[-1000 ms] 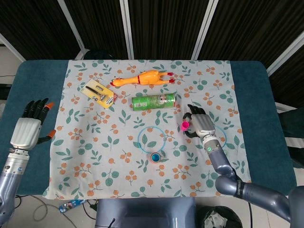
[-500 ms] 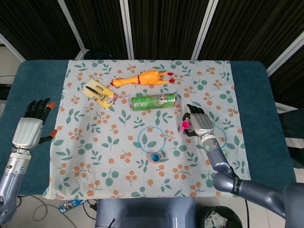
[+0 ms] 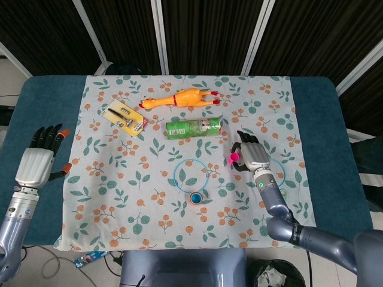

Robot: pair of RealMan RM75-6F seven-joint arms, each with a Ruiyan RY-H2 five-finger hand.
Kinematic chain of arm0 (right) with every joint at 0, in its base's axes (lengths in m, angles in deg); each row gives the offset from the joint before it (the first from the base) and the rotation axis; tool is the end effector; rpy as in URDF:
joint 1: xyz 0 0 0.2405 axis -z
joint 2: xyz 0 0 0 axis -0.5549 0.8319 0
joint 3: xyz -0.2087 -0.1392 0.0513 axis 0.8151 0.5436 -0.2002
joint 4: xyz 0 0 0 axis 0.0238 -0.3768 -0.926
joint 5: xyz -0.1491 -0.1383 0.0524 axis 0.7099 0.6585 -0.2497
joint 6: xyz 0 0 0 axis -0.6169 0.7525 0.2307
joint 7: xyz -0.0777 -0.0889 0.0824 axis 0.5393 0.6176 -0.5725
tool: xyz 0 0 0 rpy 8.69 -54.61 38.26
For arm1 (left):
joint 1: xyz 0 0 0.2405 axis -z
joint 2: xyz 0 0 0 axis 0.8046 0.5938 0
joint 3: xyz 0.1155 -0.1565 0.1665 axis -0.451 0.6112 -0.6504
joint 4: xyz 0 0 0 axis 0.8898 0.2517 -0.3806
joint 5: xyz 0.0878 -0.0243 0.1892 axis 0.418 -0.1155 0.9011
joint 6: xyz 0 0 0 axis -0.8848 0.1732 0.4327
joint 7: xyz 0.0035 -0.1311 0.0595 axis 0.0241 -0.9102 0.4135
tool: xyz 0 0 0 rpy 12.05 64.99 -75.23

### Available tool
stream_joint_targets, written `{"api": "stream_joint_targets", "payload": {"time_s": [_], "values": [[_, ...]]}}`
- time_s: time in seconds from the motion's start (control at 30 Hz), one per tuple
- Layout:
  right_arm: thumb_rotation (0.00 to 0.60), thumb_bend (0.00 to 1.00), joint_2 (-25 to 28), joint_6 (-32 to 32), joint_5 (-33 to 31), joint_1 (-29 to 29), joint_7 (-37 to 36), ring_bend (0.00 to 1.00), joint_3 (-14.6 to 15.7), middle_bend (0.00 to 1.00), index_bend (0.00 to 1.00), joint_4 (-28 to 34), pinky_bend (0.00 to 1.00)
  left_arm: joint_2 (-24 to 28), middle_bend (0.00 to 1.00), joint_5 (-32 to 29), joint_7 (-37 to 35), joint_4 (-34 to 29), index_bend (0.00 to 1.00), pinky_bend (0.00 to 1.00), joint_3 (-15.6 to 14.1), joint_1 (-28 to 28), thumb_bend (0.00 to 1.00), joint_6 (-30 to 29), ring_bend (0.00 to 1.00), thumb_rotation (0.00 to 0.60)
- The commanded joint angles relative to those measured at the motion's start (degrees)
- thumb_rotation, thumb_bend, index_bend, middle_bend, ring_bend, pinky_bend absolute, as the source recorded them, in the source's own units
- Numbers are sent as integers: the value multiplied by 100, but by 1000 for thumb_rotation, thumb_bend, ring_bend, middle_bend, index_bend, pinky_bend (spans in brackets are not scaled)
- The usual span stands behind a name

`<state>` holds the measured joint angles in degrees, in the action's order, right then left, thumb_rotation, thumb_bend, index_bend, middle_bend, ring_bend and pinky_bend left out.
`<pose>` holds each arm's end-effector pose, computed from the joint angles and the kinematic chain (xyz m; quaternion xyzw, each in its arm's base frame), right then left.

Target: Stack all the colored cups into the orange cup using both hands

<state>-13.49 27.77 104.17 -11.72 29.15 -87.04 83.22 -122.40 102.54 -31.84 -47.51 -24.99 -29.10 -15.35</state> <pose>-0.1791 -0.3939 -0.0127 0.6528 -0.4933 0.3366 0.4660 -0.2799 0.2999 0.1241 -0.6433 -0.3244 -0.4052 0.5628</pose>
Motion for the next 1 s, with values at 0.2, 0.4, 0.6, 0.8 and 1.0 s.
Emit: {"api": "stream_joint_targets", "payload": {"time_s": [0.2,0.4,0.6,0.8,1.0], "values": [[600,458,29,-14,-76,-24,1,47,10,18,466,30,87,-19,0,31,17,31,124,0,44,-17,231,54,0,600],[600,458,238,82,62,39,-187,48,-66,18,468,393,87,-8,0,57,34,33,124,0,73,-61,232,34,0,600],[600,458,717,242,422,209,-402,48,-72,18,467,1222,87,-9,0,61,-14,50,125,0,104,-91,231,65,0,600],[600,458,1192,799,1159,595,-541,48,147,18,468,2251,87,-8,0,93,-55,63,125,0,137,-108,231,71,0,600],[600,459,1536,1266,1846,939,-638,48,401,18,468,3091,87,-16,0,106,-65,82,125,0,160,-124,231,87,0,600]]}}
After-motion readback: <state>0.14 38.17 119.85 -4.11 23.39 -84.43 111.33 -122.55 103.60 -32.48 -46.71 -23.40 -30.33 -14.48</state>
